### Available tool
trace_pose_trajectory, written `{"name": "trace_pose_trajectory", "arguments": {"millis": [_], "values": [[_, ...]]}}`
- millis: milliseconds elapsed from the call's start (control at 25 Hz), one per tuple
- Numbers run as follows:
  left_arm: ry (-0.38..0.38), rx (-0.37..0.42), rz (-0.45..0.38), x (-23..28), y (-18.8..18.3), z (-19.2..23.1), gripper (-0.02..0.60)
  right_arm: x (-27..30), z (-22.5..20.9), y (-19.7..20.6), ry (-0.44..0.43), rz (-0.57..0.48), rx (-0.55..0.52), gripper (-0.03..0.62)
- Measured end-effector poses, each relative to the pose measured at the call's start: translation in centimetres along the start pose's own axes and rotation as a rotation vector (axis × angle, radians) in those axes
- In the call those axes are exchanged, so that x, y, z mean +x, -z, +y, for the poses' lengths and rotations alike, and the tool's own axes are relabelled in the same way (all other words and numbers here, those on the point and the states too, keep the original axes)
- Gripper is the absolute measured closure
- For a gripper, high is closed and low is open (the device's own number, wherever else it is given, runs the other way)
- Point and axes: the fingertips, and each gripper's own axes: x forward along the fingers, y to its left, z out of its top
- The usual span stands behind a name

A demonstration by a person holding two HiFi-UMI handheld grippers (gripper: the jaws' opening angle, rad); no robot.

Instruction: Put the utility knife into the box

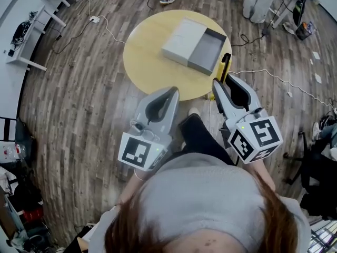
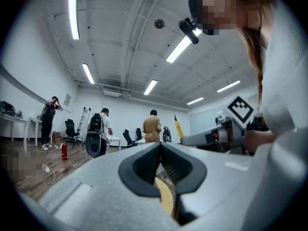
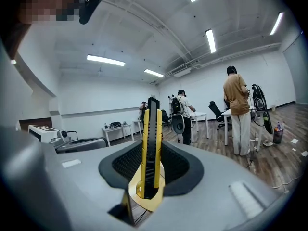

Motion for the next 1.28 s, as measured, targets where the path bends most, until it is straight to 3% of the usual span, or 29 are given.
{"name": "trace_pose_trajectory", "arguments": {"millis": [640,1000,1280], "values": [[-0.051,0.019,-0.017,14.1,-0.2,10.0,0.578,13.2,-9.9,-4.9,-0.05,-0.001,-0.012,0.473],[-0.093,-0.005,-0.001,16.8,0.7,13.7,0.578,17.8,-11.2,-5.1,-0.089,0.044,0.005,0.473],[-0.039,-0.011,0.0,17.5,0.2,15.5,0.578,19.8,-11.2,-4.4,-0.02,0.083,0.046,0.473]]}}
